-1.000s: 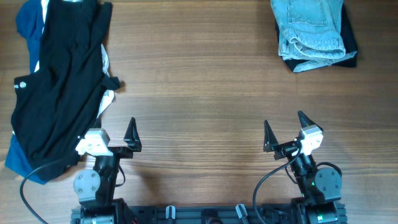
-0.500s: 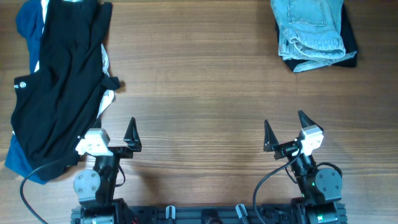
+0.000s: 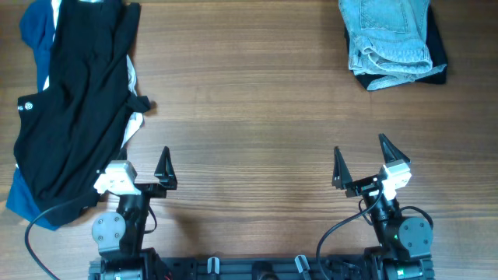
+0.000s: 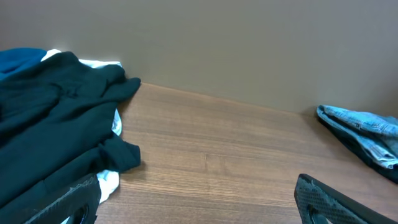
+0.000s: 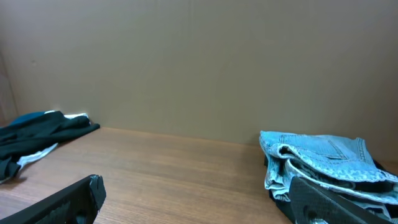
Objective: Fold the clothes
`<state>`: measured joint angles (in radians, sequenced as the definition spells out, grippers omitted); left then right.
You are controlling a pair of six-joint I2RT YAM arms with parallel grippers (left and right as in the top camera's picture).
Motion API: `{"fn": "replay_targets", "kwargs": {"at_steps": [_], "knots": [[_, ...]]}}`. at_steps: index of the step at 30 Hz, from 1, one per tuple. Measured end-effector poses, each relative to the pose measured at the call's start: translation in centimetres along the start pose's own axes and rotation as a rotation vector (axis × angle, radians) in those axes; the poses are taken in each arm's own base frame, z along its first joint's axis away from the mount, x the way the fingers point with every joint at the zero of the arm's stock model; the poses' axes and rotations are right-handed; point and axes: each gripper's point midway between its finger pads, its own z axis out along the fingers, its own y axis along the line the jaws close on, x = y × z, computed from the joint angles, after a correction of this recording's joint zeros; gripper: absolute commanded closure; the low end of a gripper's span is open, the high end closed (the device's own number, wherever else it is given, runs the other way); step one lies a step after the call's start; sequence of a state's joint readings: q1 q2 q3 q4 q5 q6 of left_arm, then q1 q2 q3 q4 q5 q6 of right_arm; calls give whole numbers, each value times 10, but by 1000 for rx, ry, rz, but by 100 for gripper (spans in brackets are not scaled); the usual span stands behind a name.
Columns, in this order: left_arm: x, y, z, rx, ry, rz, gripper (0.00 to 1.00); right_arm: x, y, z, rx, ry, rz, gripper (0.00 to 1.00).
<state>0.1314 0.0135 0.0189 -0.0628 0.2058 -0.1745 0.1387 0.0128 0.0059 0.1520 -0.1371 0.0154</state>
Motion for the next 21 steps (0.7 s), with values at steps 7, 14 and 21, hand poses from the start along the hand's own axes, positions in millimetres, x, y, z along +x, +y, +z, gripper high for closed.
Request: {"fn": "replay_targets", "kwargs": {"at_steps": [7,14,21], "knots": [[-15,-5,-4,3,-12,-28,0,0,0,2,-1,9,-1,0],[-30,-8,-2,-43,157,-73,0,-43,5,39,-54,120,16,0],[-45,-6,16,-158,545,-160,0,-48,18,124,-202,442,103,0]]}}
